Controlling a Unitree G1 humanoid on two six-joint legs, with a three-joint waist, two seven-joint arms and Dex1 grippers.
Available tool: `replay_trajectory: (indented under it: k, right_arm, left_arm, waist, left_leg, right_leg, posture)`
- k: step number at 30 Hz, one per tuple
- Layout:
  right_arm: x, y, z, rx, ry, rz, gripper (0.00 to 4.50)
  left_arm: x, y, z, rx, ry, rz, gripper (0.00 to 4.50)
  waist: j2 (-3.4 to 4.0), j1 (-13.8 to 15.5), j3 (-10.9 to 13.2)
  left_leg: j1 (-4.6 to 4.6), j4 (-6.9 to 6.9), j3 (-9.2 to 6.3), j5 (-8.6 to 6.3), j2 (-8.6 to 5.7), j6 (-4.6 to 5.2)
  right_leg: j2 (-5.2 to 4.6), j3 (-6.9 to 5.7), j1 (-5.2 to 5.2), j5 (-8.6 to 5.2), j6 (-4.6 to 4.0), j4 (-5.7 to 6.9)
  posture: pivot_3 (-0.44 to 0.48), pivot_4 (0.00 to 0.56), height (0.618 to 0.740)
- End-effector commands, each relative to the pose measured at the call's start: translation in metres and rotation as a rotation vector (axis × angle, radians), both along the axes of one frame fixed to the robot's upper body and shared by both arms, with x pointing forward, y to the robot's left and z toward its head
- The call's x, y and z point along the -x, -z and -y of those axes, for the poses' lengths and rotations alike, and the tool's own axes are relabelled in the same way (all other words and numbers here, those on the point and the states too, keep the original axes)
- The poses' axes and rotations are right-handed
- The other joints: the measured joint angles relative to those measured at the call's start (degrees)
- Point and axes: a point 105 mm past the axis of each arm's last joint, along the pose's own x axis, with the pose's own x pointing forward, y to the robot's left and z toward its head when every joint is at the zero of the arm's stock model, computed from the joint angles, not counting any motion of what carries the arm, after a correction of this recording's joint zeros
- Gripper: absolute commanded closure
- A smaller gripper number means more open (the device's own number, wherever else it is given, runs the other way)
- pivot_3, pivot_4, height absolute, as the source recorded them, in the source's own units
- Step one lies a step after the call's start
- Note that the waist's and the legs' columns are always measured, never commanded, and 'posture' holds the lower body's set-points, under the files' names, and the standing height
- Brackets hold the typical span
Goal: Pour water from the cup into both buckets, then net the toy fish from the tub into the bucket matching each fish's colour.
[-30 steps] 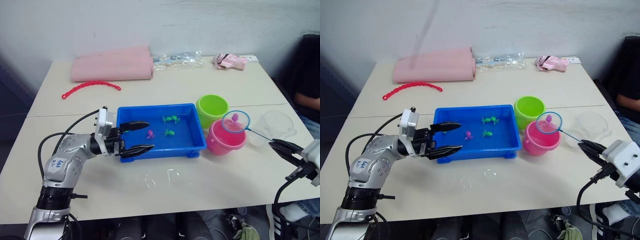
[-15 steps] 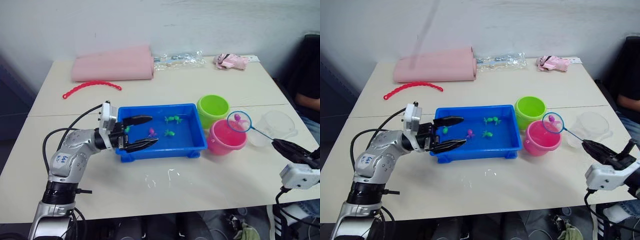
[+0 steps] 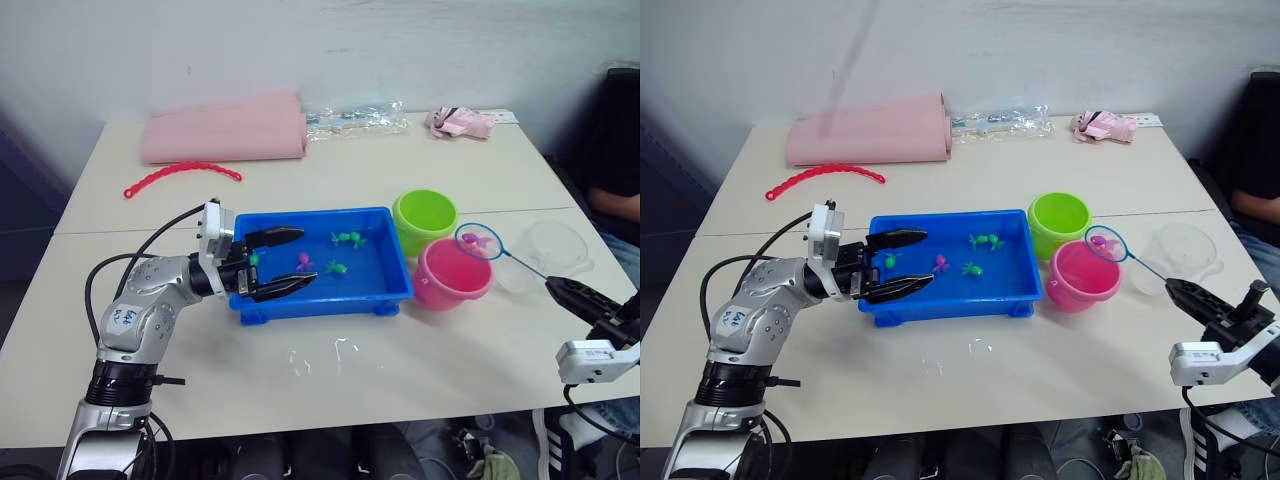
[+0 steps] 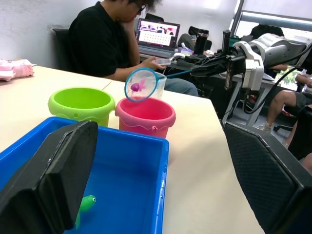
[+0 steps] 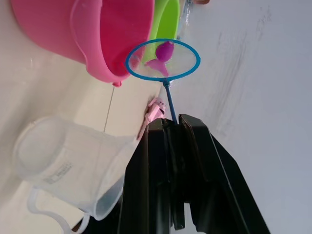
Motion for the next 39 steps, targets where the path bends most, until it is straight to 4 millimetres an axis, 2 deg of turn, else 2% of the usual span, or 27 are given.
replay_trajectory:
  k: [1, 3, 6, 8, 12, 16, 18, 21, 26, 29, 35, 39]
  right_arm:
    - [0.003, -0.009, -0.006, -0.002, -0.034, 0.016, 4.5]
    - [0.004, -0.012, -0.009, 0.003, -0.05, 0.02, 4.5]
    - [0.005, -0.022, -0.007, -0.093, -0.028, 0.049, 4.5]
    - [0.005, -0.028, -0.01, -0.24, -0.028, 0.042, 4.5]
    - [0.001, -0.045, -0.036, -0.583, -0.123, -0.062, 4.5]
    - [-0.017, -0.047, -0.08, -0.978, -0.23, -0.424, 4.5]
    - [-0.031, -0.041, -0.096, -1.053, -0.206, -0.587, 4.5]
    - [-0.048, -0.022, -0.125, -1.026, -0.13, -0.793, 4.5]
    - [-0.067, -0.01, -0.166, -0.985, -0.102, -0.962, 4.5]
    - [-0.072, 0.0, -0.187, -0.929, -0.114, -1.06, 4.5]
    - [-0.073, 0.004, -0.208, -0.903, -0.148, -1.153, 4.5]
    - [-0.076, 0.011, -0.212, -0.905, -0.121, -1.223, 4.5]
  left_arm:
    - [0.001, -0.009, 0.0, 0.009, -0.001, 0.046, 0.03]
    - [0.001, -0.009, 0.0, 0.008, 0.001, 0.045, 0.03]
    - [0.001, -0.009, -0.001, 0.009, -0.002, 0.046, 0.03]
    - [0.002, -0.009, -0.003, 0.008, -0.008, 0.048, 0.03]
    - [0.002, -0.007, -0.022, -0.003, -0.065, 0.045, 0.03]
    - [0.004, -0.003, -0.051, -0.035, -0.156, 0.05, 0.03]
    - [0.005, -0.001, -0.064, -0.055, -0.203, 0.067, 0.03]
    - [0.008, 0.003, -0.082, -0.098, -0.274, 0.078, 0.03]
    - [0.019, 0.007, -0.104, -0.142, -0.355, 0.077, 0.03]
    - [0.026, 0.008, -0.114, -0.15, -0.4, 0.066, 0.03]
    - [0.038, 0.011, -0.125, -0.182, -0.437, 0.054, 0.03]
    - [0.047, 0.017, -0.145, -0.212, -0.517, 0.037, 0.03]
  waist:
    - [0.0, 0.01, 0.0]
    - [0.0, 0.02, 0.0]
    - [0.0, -0.05, 0.0]
    - [0.0, -0.07, 0.0]
    - [-0.02, -0.45, 0.01]
    - [-0.02, -1.65, 0.02]
    - [-0.05, -1.74, 0.03]
    - [-0.05, -1.39, 0.03]
    - [-0.04, -0.76, 0.04]
    - [-0.04, -1.17, 0.03]
    - [-0.05, -1.15, 0.03]
    - [-0.05, -1.36, 0.03]
  left_leg:
    - [0.0, 0.0, 0.0, 0.0, 0.0, 0.0]
    - [0.0, 0.0, -0.01, 0.0, 0.0, 0.0]
    - [0.0, 0.0, 0.0, 0.0, 0.0, 0.0]
    - [0.01, 0.0, -0.01, 0.0, 0.01, 0.0]
    - [0.04, -0.01, -0.05, 0.0, 0.06, 0.01]
    - [0.07, -0.01, -0.08, -0.01, 0.16, 0.02]
    - [0.1, 0.01, -0.09, -0.02, 0.2, 0.04]
    - [0.07, 0.01, -0.11, -0.04, 0.27, 0.06]
    - [-0.24, 0.0, -0.28, -0.16, 0.39, -0.13]
    - [-0.32, 0.0, -0.2, -0.19, 0.41, -0.11]
    - [-0.34, 0.01, -0.17, -0.21, 0.42, -0.11]
    - [-0.33, 0.0, -0.16, -0.22, 0.44, -0.12]
  right_leg:
    - [0.01, -0.01, 0.0, 0.0, 0.0, -0.01]
    - [0.0, -0.01, 0.01, 0.0, 0.0, -0.01]
    - [0.0, 0.01, 0.01, 0.0, 0.01, 0.0]
    - [0.01, 0.0, 0.02, 0.0, 0.01, 0.0]
    - [0.02, 0.01, 0.05, 0.0, 0.0, 0.0]
    - [0.0, 0.06, 0.07, -0.01, -0.01, 0.03]
    - [-0.02, 0.07, 0.08, -0.01, -0.03, 0.06]
    - [-0.16, 0.07, 0.03, -0.05, -0.12, 0.08]
    - [-0.22, 0.01, -0.15, -0.22, -0.43, 0.03]
    - [-0.16, -0.15, -0.25, -0.23, -0.43, 0.0]
    - [-0.15, -0.44, -0.28, -0.22, -0.43, 0.02]
    - [-0.16, -0.43, -0.29, -0.22, -0.43, 0.03]
  posture:
    - [0.0, 0.15, 0.74]
    - [0.0, 0.15, 0.74]
    - [0.0, 0.15, 0.74]
    - [0.0, 0.15, 0.74]
    - [0.0, 0.15, 0.74]
    - [0.0, 0.15, 0.74]
    - [0.0, 0.15, 0.74]
    - [0.0, 0.15, 0.74]
    - [0.0, 0.15, 0.74]
    - [0.0, 0.15, 0.74]
    - [0.0, 0.15, 0.74]
    - [0.0, 0.15, 0.74]
